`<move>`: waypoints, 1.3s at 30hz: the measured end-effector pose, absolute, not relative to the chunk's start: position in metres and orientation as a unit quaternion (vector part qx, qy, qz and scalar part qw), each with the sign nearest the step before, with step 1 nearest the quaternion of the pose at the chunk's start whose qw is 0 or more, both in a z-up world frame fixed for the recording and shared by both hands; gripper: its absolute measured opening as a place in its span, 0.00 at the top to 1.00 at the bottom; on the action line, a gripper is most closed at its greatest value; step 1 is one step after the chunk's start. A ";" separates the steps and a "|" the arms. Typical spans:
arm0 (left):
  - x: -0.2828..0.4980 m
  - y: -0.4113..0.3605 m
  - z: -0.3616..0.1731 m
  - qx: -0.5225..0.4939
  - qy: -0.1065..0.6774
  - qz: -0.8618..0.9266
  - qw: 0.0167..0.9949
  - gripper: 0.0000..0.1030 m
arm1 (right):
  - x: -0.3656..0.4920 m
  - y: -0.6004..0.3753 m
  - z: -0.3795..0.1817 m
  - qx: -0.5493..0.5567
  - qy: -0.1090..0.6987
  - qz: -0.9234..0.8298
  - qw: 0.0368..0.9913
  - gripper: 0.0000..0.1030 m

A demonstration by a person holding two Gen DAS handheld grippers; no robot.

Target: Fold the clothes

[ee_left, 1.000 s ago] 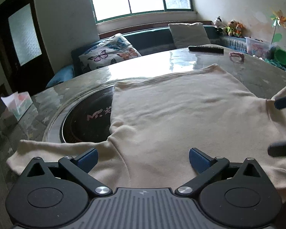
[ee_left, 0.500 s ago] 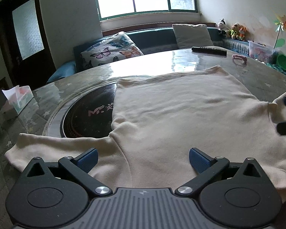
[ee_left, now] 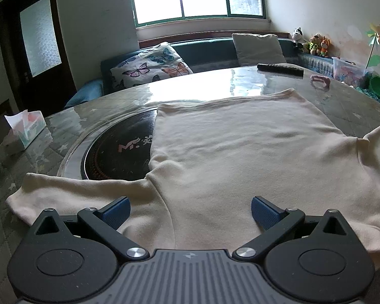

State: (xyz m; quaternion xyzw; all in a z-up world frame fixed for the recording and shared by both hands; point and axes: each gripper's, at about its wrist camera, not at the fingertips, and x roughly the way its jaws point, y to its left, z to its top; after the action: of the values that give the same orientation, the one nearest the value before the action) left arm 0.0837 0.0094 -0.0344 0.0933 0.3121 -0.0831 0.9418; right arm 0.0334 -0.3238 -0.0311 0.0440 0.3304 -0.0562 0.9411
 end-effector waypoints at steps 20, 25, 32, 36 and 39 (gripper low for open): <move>0.082 0.013 -0.035 0.073 0.317 -0.078 0.942 0.00 | 0.030 -0.384 -0.036 0.094 0.305 -0.175 0.931 0.90; 0.079 0.016 -0.032 0.073 0.317 -0.072 0.943 0.00 | 0.031 -0.383 -0.034 0.085 0.307 -0.186 0.929 0.83; 0.081 0.042 -0.021 0.049 0.310 -0.042 0.949 0.00 | 0.034 -0.359 -0.012 0.066 0.283 -0.152 0.945 0.37; 0.092 0.055 -0.022 0.042 0.313 -0.008 0.949 0.00 | 0.044 -0.326 -0.005 0.047 0.279 -0.093 0.955 0.19; 0.096 0.064 -0.025 0.047 0.316 0.018 0.947 0.00 | 0.052 -0.298 -0.005 0.030 0.281 -0.042 0.958 0.14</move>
State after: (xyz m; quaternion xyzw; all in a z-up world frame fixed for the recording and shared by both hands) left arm 0.0960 0.0642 -0.0254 0.0473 0.3160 0.0183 0.9474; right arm 0.0522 -0.2983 -0.0047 0.0300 0.2812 -0.0420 0.9583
